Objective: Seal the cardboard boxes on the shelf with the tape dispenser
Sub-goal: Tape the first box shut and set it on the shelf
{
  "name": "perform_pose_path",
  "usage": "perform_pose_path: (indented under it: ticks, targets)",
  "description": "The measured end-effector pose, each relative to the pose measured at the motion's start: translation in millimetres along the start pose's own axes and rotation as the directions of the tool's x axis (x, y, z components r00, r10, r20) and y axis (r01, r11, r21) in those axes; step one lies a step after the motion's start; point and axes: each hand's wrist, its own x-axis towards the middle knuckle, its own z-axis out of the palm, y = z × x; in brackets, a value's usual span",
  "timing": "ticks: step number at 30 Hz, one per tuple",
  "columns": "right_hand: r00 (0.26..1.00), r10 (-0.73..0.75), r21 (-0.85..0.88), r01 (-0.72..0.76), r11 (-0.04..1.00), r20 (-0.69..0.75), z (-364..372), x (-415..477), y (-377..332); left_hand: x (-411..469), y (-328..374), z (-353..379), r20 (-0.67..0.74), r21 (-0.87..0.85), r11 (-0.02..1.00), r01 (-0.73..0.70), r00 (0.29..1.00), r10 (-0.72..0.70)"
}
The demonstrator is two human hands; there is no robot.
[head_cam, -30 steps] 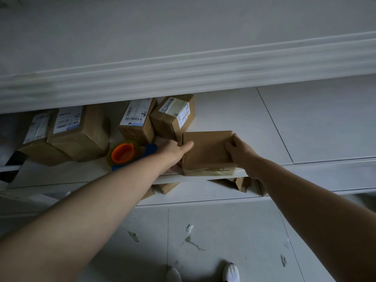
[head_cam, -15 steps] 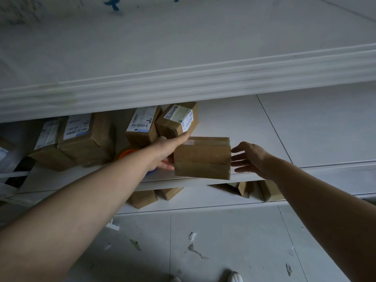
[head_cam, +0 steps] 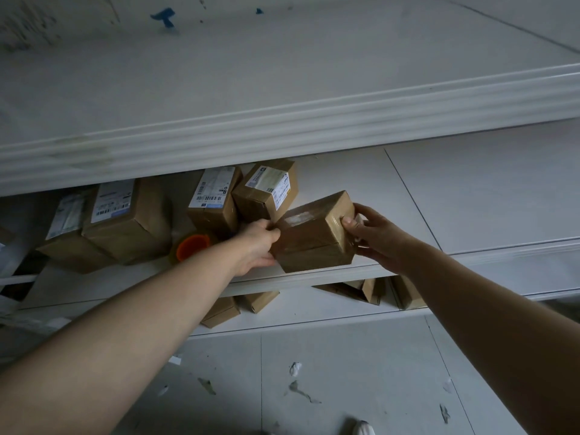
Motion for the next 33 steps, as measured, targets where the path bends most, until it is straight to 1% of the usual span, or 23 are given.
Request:
perform_pose_path:
  ticks: [2,4,7,9,11,13,15,17,19,20,21,22,23,24,25,26,27,28,31,33]
  targets:
    - [0.996,-0.081,0.041,0.08,0.996,0.025,0.8,-0.6,-0.1,-3.6,0.4,3.6,0.011,-0.04,0.999,0.01,1.0,-0.009]
    - [0.993,-0.117,0.061,0.118,0.991,-0.012,3.0,-3.6,-0.8,-3.6,-1.7,7.3,0.061,-0.051,0.999,0.017,0.998,-0.013]
    - [0.99,-0.107,0.076,0.114,0.991,-0.087,4.1,-6.8,-1.1,-4.8,-2.7,13.6,0.09,-0.044,0.999,0.01,0.996,-0.006]
    - [0.993,-0.076,0.134,0.087,0.987,-0.089,2.2,-7.3,0.8,-6.3,-0.5,17.5,0.094,-0.06,0.998,0.021,0.995,-0.015]
    - [0.993,-0.067,0.188,0.084,0.979,-0.097,1.1,-7.2,0.3,-9.7,4.1,22.6,0.142,-0.079,0.994,0.072,0.988,-0.061]
    - [0.99,-0.084,0.234,0.109,0.966,-0.117,2.9,-6.3,0.1,-11.4,6.3,28.4,0.178,-0.038,0.994,0.102,0.979,-0.094]
    - [0.99,-0.065,0.237,0.093,0.967,-0.123,5.5,-6.9,2.0,-9.7,3.5,34.7,0.158,0.077,0.995,0.067,0.984,-0.079]
    - [0.993,-0.004,0.132,0.02,0.991,-0.115,5.1,-8.6,8.1,-4.4,-2.4,39.1,0.118,0.149,0.988,0.045,0.991,-0.063]
    - [0.992,0.028,-0.005,-0.029,1.0,-0.121,5.4,-10.9,10.9,-0.1,-5.0,41.5,0.109,0.145,0.989,0.034,0.993,-0.05]
    - [0.992,0.013,-0.087,-0.024,0.996,-0.122,6.8,-10.3,10.6,0.4,-3.6,42.5,0.107,0.136,0.991,0.021,0.994,-0.036]
    - [0.993,-0.026,-0.207,0.001,0.978,-0.118,8.8,-8.3,10.5,0.5,-1.5,43.8,0.108,0.118,0.993,0.002,0.994,-0.015]
    - [0.992,-0.082,-0.367,0.04,0.929,-0.1,11.7,-6.5,9.7,1.5,0.8,45.8,0.111,0.09,0.996,-0.017,0.994,0.007]
    - [0.989,-0.134,-0.547,0.076,0.834,-0.068,14.2,-3.8,9.5,2.1,3.2,48.0,0.119,0.06,0.998,-0.035,0.992,0.028]
    - [0.986,-0.166,-0.71,0.092,0.698,-0.036,16.4,-0.4,10.1,3.3,5.0,50.1,0.131,0.052,0.998,-0.046,0.991,0.039]
    - [0.983,-0.183,-0.831,0.081,0.55,-0.025,18.0,1.5,11.0,5.0,6.0,51.5,0.142,0.067,0.996,-0.054,0.989,0.044]
    - [0.979,-0.203,-0.898,0.057,0.435,-0.036,18.3,2.7,11.6,7.1,6.3,51.4,0.144,0.102,0.993,-0.059,0.989,0.044]
    - [0.973,-0.226,-0.926,0.038,0.376,-0.052,15.9,4.1,11.8,7.8,6.7,49.1,0.134,0.143,0.988,-0.064,0.99,0.045]
    - [0.966,-0.251,-0.93,0.029,0.365,-0.069,12.1,4.8,9.9,7.4,7.1,45.1,0.108,0.182,0.981,-0.065,0.993,0.046]
    - [0.953,-0.272,-0.893,0.003,0.449,-0.134,-8.4,11.3,0.8,7.5,9.5,29.8,0.014,0.228,0.972,-0.054,0.999,0.052]
    - [0.949,-0.275,-0.899,-0.018,0.437,-0.153,-23.9,17.3,-5.8,8.6,11.3,23.5,-0.025,0.214,0.975,-0.052,0.998,0.059]
